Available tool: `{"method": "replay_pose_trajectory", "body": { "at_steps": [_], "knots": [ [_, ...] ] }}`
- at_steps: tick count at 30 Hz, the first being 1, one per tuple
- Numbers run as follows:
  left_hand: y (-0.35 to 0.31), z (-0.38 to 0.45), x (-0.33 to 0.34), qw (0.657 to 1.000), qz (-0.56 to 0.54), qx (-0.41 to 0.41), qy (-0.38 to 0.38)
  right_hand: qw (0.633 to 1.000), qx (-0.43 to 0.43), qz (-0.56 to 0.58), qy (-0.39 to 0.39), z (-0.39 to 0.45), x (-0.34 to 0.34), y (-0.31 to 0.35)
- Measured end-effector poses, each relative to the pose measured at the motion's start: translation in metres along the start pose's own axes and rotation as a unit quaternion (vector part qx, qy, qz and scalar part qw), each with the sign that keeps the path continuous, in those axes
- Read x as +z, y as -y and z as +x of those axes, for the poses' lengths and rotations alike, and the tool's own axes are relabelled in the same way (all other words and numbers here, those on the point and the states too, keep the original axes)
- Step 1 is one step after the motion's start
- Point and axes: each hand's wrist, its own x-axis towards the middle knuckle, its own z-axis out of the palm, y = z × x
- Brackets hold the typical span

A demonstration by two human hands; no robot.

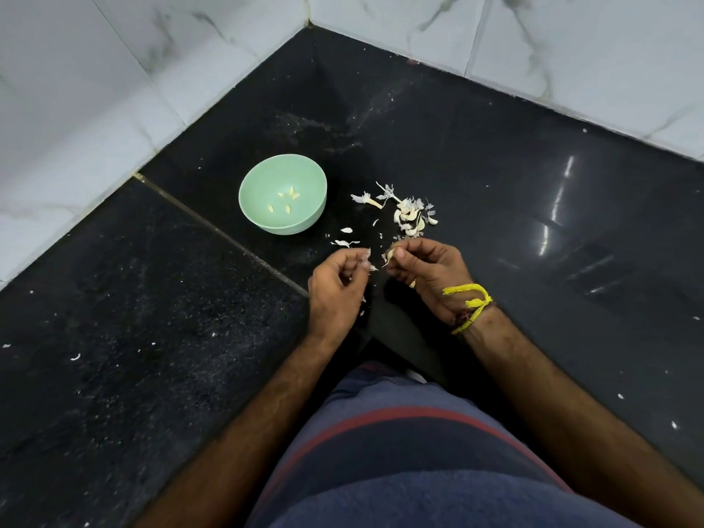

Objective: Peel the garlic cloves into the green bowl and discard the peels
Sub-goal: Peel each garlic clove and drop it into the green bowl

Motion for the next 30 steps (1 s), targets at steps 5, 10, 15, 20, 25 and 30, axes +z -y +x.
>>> {"method": "replay_pose_trajectory", "body": {
  "at_steps": [5, 10, 15, 20, 25, 30],
  "knots": [
    [-0.012, -0.001, 0.000, 0.997, 0.022, 0.065, 0.023, 1.000, 0.023, 0.008, 0.010, -0.001, 0.004, -0.003],
    [-0.015, -0.004, -0.001, 0.992, 0.060, 0.110, 0.001, 1.000, 0.027, 0.004, 0.013, -0.002, 0.005, -0.003],
    [-0.017, -0.003, -0.002, 0.985, 0.103, 0.138, -0.003, 0.999, 0.030, 0.003, 0.022, -0.006, 0.008, -0.006],
    [-0.015, -0.005, -0.004, 0.963, 0.199, 0.183, 0.012, 0.999, 0.009, -0.040, -0.008, -0.007, 0.008, -0.004],
    [-0.012, -0.005, -0.002, 0.959, 0.202, 0.198, 0.012, 0.998, 0.000, -0.070, -0.006, -0.009, 0.010, -0.003],
    [-0.010, -0.003, 0.000, 0.970, 0.174, 0.170, -0.001, 0.995, -0.017, -0.102, 0.007, -0.009, 0.011, -0.001]
  ]
}}
